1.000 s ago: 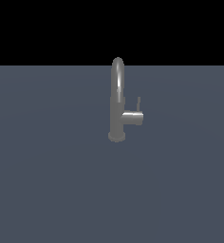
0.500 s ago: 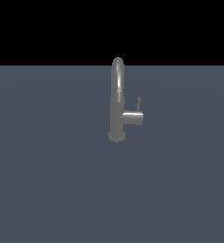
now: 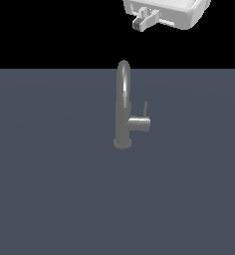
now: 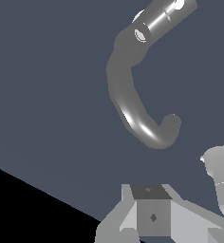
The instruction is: Turn on the faucet by rotating a designated handle.
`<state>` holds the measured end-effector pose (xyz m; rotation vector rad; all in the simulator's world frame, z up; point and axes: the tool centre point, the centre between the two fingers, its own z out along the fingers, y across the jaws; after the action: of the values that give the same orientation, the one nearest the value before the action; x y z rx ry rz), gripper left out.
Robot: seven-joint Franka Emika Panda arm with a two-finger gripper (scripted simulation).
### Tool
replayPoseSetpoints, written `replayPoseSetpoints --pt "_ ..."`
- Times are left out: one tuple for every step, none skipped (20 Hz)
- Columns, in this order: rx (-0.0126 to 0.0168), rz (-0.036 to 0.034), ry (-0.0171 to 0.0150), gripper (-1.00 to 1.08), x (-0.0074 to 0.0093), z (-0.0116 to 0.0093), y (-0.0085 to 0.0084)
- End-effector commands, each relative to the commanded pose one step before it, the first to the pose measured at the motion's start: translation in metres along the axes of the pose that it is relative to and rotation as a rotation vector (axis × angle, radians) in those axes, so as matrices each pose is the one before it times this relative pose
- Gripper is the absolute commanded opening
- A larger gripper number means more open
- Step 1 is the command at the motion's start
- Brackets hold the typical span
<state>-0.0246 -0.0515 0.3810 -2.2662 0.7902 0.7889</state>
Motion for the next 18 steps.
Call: replayPoseSetpoints --pt "0.04434 0.04162 -0.0404 -1.0 0.01797 0.00001 -0.00067" --pt "0.01798 0.01708 -0.01632 -1.0 0.00727 -0.00001 -0.00032" --pt "0.01824 0.01733 -0.01655 -1.0 0.00736 -0.00002 -0.00033" --pt "0.01853 0.0176 -0.01681 -1.0 0.00747 -0.00002 -0.00033" --pt "0.01883 0.01789 -0.01708 -1.0 0.00758 -0.00003 -0.00033" --pt "0.01916 0.0182 -0.01737 -1.0 0.0077 -0.00003 -0.00034" --pt "0.01951 0.01855 -0.01768 -1.0 0.00783 -0.00004 -0.00035" --pt "0.0199 0.01892 -0.01802 -1.0 0.00798 -0.00004 -0.00035" --pt "0.02031 0.01933 -0.01838 -1.0 0.00813 -0.00004 -0.00036" --pt "0.02076 0.01977 -0.01876 -1.0 0.0083 -0.00004 -0.00037" --pt "0.02124 0.02025 -0.01918 -1.0 0.00848 -0.00005 -0.00038" --pt "0.02176 0.02076 -0.01962 -1.0 0.00868 -0.00004 -0.0004" --pt "0.02234 0.02133 -0.02011 -1.0 0.0089 -0.00004 -0.00041" --pt "0.02266 0.02166 -0.02036 -1.0 0.00903 -0.00003 -0.00042" --pt "0.02255 0.02159 -0.02023 -1.0 0.00898 -0.00002 -0.00042" --pt "0.02248 0.02156 -0.02012 -1.0 0.00895 0.0 -0.00043" --pt "0.02241 0.02152 -0.02001 -1.0 0.00892 0.00002 -0.00042" --pt "0.02218 0.02133 -0.01975 -1.0 0.00883 0.00004 -0.00042"
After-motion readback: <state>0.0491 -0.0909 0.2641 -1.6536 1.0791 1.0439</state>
